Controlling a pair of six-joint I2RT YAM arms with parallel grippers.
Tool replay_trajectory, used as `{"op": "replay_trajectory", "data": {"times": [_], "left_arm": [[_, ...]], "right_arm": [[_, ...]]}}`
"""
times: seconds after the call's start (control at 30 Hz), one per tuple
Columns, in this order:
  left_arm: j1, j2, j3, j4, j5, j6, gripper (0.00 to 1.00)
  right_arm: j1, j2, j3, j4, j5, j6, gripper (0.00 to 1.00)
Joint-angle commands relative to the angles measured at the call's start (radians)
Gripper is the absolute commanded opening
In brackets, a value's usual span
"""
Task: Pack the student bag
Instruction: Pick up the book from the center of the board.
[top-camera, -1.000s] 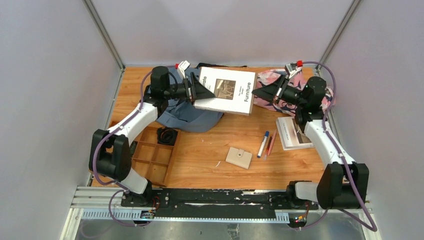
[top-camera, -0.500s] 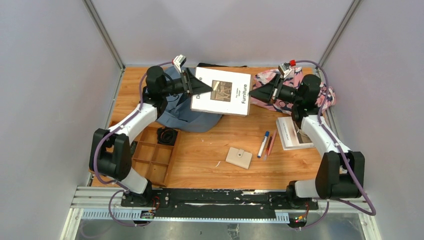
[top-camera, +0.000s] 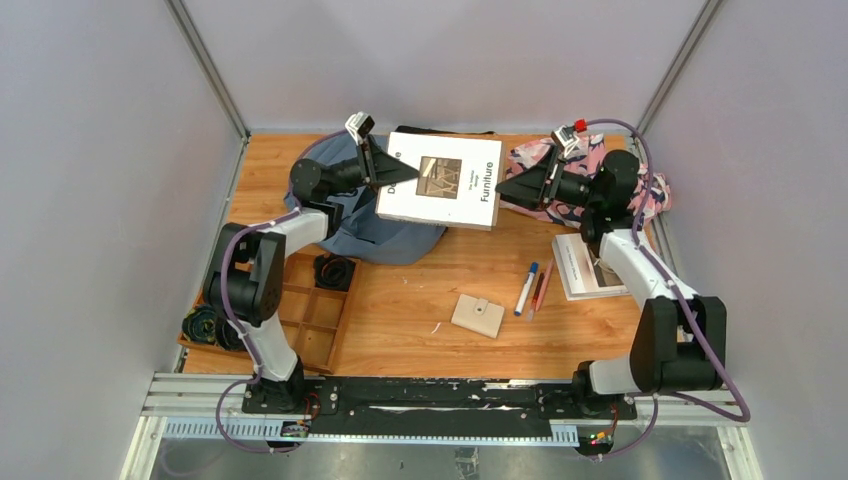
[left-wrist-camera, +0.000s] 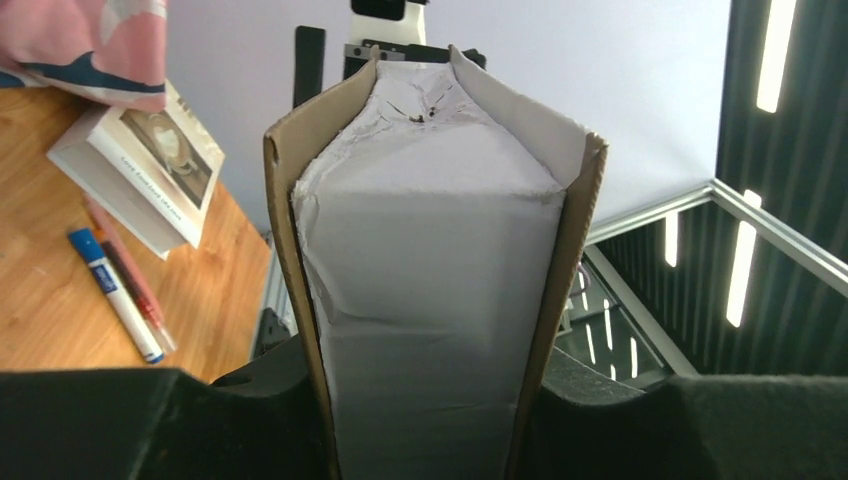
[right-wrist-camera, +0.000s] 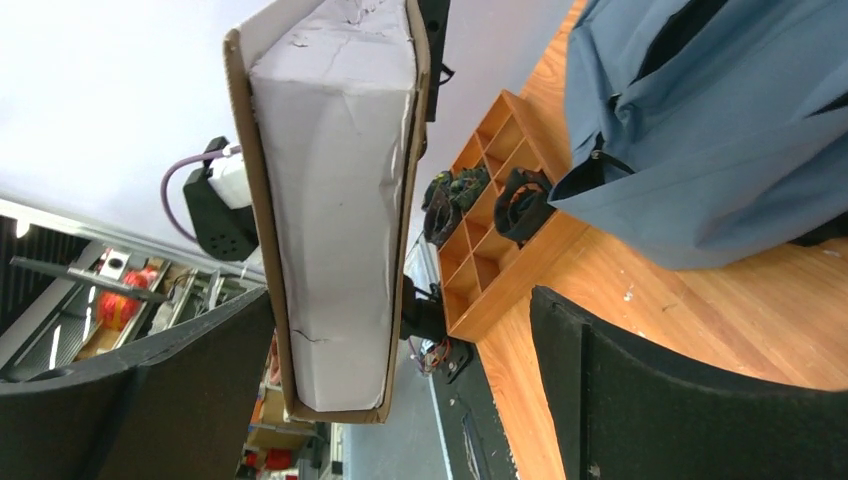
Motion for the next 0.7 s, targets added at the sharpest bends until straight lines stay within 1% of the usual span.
{"op": "replay_trajectory", "data": {"times": [0.0, 0.27, 0.3, 0.4, 0.47, 0.53, 0.63, 0.67], "left_arm": [[0.01, -0.032, 0.017, 0.249, -0.025, -0.127, 0.15], [0.009, -0.022, -0.012, 0.244, -0.034, -0.114, 0.15], [0.01, -0.025, -0.02, 0.231, -0.035, -0.099, 0.15], [0.009, -0.049, -0.04, 0.111, -0.033, 0.002, 0.12], [0.009, -0.078, -0.044, -0.007, -0.031, 0.098, 0.13], [0.007, -0.111, -0.035, -0.177, -0.027, 0.23, 0.16], [0.0, -0.158, -0.004, -0.55, -0.045, 0.51, 0.31], [-0.002, -0.162, 0.003, -0.618, -0.053, 0.559, 0.37]], "right_arm": [[0.029, 0.028, -0.021, 0.263, -0.066, 0.138, 1.0], [0.148, 0.086, 0.034, 0.323, -0.008, 0.185, 0.99], [0.154, 0.097, 0.039, 0.349, -0.003, 0.207, 0.98], [0.157, 0.119, 0.039, 0.43, -0.001, 0.277, 0.94], [0.159, 0.124, 0.036, 0.437, 0.0, 0.291, 0.86], [0.16, 0.123, 0.029, 0.444, 0.007, 0.301, 0.72], [0.176, 0.134, 0.027, 0.449, 0.041, 0.315, 0.54], [0.181, 0.144, 0.033, 0.459, 0.045, 0.324, 0.47]]}}
